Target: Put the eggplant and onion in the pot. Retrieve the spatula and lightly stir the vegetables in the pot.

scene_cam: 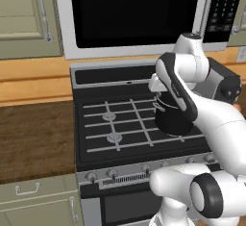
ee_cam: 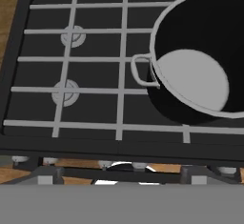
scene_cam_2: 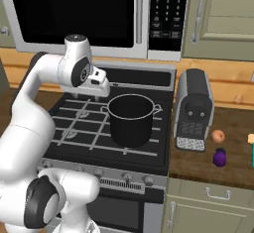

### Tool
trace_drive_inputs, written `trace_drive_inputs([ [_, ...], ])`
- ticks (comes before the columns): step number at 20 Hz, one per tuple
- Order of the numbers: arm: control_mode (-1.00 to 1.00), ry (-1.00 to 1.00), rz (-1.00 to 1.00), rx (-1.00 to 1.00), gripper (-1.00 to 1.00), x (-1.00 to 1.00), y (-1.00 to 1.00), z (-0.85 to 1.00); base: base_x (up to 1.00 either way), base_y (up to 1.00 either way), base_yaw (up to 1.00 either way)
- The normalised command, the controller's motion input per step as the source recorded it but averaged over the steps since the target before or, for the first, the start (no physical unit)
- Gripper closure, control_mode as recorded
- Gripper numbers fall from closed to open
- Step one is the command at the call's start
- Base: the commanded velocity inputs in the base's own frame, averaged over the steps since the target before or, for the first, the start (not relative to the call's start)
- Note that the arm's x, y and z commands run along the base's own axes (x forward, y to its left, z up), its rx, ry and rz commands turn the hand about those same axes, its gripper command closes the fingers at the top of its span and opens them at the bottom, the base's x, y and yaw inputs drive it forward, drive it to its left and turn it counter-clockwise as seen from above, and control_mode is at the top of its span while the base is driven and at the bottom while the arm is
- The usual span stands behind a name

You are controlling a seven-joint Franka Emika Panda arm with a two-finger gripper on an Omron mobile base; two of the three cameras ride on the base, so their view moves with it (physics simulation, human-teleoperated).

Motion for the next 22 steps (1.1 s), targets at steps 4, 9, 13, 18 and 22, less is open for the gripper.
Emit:
trace_drive_inputs([
  [4, -1.0, 0.0, 0.0, 0.0, -1.0, 0.0, 0.0, -0.15, 0.0, 0.0, 0.0],
  [9, 1.0, 0.0, 0.0, 0.0, -1.0, -0.05, -0.02, -0.13, -0.06, -0.02, 0.0],
  [13, 1.0, 0.0, 0.0, 0.0, -1.0, 0.0, 0.0, 0.0, -0.35, -0.39, 0.0],
  [18, 1.0, 0.0, 0.0, 0.0, -1.0, 0.0, 0.0, 0.0, -0.03, -0.8, 0.01],
  [22, 1.0, 0.0, 0.0, 0.0, -1.0, 0.0, 0.0, 0.0, 0.0, -0.87, 0.03],
])
